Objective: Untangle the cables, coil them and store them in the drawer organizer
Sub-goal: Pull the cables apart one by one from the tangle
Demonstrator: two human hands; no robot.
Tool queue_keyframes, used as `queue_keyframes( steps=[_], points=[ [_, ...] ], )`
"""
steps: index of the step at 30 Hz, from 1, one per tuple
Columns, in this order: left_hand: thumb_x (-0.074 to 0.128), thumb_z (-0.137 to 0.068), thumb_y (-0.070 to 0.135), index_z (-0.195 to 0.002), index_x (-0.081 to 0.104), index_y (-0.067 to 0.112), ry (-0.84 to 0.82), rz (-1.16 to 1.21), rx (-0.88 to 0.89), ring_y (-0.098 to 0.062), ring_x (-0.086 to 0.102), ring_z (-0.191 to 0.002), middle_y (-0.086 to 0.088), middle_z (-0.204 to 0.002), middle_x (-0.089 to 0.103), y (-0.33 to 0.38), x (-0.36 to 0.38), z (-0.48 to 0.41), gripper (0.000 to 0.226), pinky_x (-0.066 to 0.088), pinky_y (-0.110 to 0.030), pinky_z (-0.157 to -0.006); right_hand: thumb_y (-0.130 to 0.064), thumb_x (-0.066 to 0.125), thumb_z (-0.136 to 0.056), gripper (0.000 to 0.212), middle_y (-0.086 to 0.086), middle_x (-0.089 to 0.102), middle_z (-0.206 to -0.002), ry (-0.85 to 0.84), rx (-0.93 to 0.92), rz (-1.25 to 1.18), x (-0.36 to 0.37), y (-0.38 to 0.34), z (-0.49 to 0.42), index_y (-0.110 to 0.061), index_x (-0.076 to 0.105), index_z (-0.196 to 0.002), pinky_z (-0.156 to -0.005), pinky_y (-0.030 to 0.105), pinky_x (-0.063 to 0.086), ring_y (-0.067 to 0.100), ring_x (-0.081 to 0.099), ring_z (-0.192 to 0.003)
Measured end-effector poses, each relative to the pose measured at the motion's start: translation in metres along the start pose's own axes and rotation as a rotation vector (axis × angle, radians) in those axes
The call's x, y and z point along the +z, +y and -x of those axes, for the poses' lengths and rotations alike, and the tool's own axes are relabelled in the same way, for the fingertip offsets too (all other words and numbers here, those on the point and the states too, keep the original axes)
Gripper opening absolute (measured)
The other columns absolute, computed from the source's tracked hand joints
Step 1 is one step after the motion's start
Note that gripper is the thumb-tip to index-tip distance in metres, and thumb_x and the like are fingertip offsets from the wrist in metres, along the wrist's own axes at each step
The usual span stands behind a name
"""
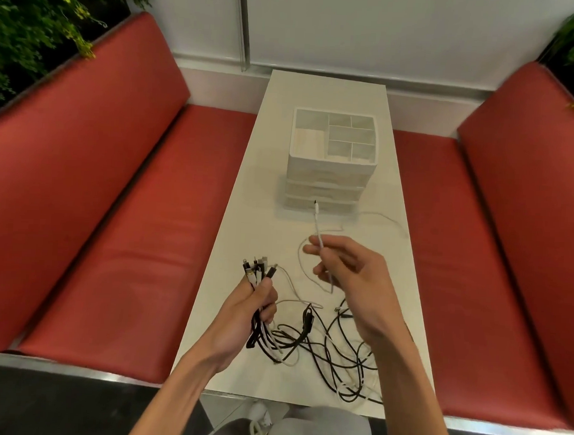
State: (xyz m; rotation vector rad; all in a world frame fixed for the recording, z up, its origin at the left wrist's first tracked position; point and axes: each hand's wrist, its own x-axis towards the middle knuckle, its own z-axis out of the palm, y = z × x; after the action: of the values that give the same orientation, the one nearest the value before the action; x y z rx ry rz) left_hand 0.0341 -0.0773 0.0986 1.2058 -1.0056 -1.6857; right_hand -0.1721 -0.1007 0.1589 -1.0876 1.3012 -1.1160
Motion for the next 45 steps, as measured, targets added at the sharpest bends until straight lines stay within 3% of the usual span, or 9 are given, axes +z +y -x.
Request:
queue_keyframes(
  steps=[8, 14, 21, 24, 27, 34, 39, 42, 45],
  points=[
    [0.058, -0.108, 0.031, -0.1, 0.054, 0.008, 0.094, 0.148, -0.01, -0.016, 0.03, -0.068, 0.001, -0.076, 0.041, 0.005, 0.012, 0.013, 0.025, 0.035, -0.031, -0.067, -0.014, 0.076, -0.101, 0.021, -0.007, 0.079, -0.111, 0.024, -0.064, 0.103, 0.037, 0.018, 0.065, -0.031, 0.083, -0.11, -0.078, 0.035, 0.063, 0.023, 0.077, -0.083],
    [0.07, -0.069, 0.035, -0.087, 0.052, 0.01, 0.037, 0.263, 0.014, -0.026, 0.017, -0.078, -0.014, -0.085, 0.018, 0.013, 0.019, 0.022, 0.035, 0.034, -0.036, -0.073, -0.017, 0.077, -0.1, 0.028, -0.014, 0.076, -0.104, 0.082, -0.081, 0.271, 0.044, 0.044, 0.076, -0.044, 0.082, -0.106, -0.079, 0.023, 0.058, 0.016, 0.076, -0.094],
    [0.061, -0.102, 0.033, -0.099, 0.049, 0.02, 0.092, 0.008, 0.073, -0.006, 0.046, -0.074, 0.016, -0.078, 0.051, 0.005, 0.028, 0.023, 0.017, 0.04, -0.034, -0.082, -0.024, 0.071, -0.103, 0.022, -0.025, 0.067, -0.105, 0.123, -0.188, 0.611, 0.045, 0.052, 0.076, -0.041, 0.079, -0.113, -0.073, 0.012, 0.05, 0.002, 0.068, -0.096],
    [0.05, -0.111, 0.039, -0.115, 0.052, 0.02, 0.086, -0.147, 0.118, 0.005, 0.053, -0.085, 0.031, -0.08, 0.055, 0.008, 0.033, 0.025, 0.019, 0.044, -0.024, -0.092, -0.025, 0.068, -0.104, 0.021, -0.026, 0.061, -0.105, 0.126, -0.233, 0.739, 0.049, 0.051, 0.078, -0.041, 0.076, -0.114, -0.068, 0.02, 0.053, 0.0, 0.065, -0.088],
    [0.045, -0.109, 0.041, -0.105, 0.049, 0.025, 0.087, -0.262, 0.172, 0.005, 0.054, -0.081, 0.031, -0.078, 0.057, 0.012, 0.035, 0.026, 0.017, 0.043, -0.018, -0.085, -0.026, 0.067, -0.104, 0.016, -0.023, 0.058, -0.102, 0.149, -0.251, 0.828, 0.054, 0.048, 0.08, -0.039, 0.074, -0.11, -0.06, 0.026, 0.052, 0.003, 0.063, -0.082],
    [0.041, -0.102, 0.049, -0.094, 0.052, 0.021, 0.126, -0.336, 0.208, 0.008, 0.054, -0.073, 0.03, -0.074, 0.058, 0.019, 0.038, 0.031, 0.031, 0.043, -0.012, -0.073, -0.017, 0.076, -0.098, 0.016, -0.017, 0.073, -0.093, 0.038, -0.143, 0.483, 0.055, 0.046, 0.074, -0.029, 0.065, -0.098, -0.082, 0.023, 0.059, 0.005, 0.072, -0.094],
    [0.038, -0.11, 0.057, -0.088, 0.059, 0.028, 0.163, -0.37, 0.262, -0.012, 0.061, -0.092, 0.011, -0.087, 0.062, 0.018, 0.028, 0.028, 0.042, 0.047, -0.023, -0.087, -0.008, 0.067, -0.103, 0.007, 0.0, 0.082, -0.098, -0.186, 0.028, 0.153, 0.025, 0.025, 0.056, -0.014, 0.066, -0.108, -0.099, 0.039, 0.056, 0.015, 0.077, -0.104],
    [0.035, -0.109, 0.056, -0.078, 0.059, 0.038, 0.134, -0.415, 0.311, -0.03, 0.059, -0.093, -0.008, -0.089, 0.06, 0.029, 0.027, 0.027, 0.043, 0.047, -0.046, -0.091, -0.031, 0.055, -0.112, 0.018, 0.001, 0.081, -0.1, -0.055, -0.002, 0.159, 0.022, 0.015, 0.046, -0.016, 0.064, -0.107, -0.106, 0.059, 0.05, 0.02, 0.074, -0.109],
    [0.036, -0.109, 0.056, -0.088, 0.06, 0.034, 0.035, -0.437, 0.358, -0.03, 0.054, -0.083, -0.006, -0.084, 0.056, 0.035, 0.032, 0.031, 0.039, 0.048, -0.055, -0.082, -0.05, 0.038, -0.112, 0.042, -0.002, 0.072, -0.114, -0.022, -0.131, 0.161, 0.031, 0.003, 0.034, -0.024, 0.071, -0.106, -0.108, 0.057, 0.05, 0.019, 0.069, -0.115]
  ],
)
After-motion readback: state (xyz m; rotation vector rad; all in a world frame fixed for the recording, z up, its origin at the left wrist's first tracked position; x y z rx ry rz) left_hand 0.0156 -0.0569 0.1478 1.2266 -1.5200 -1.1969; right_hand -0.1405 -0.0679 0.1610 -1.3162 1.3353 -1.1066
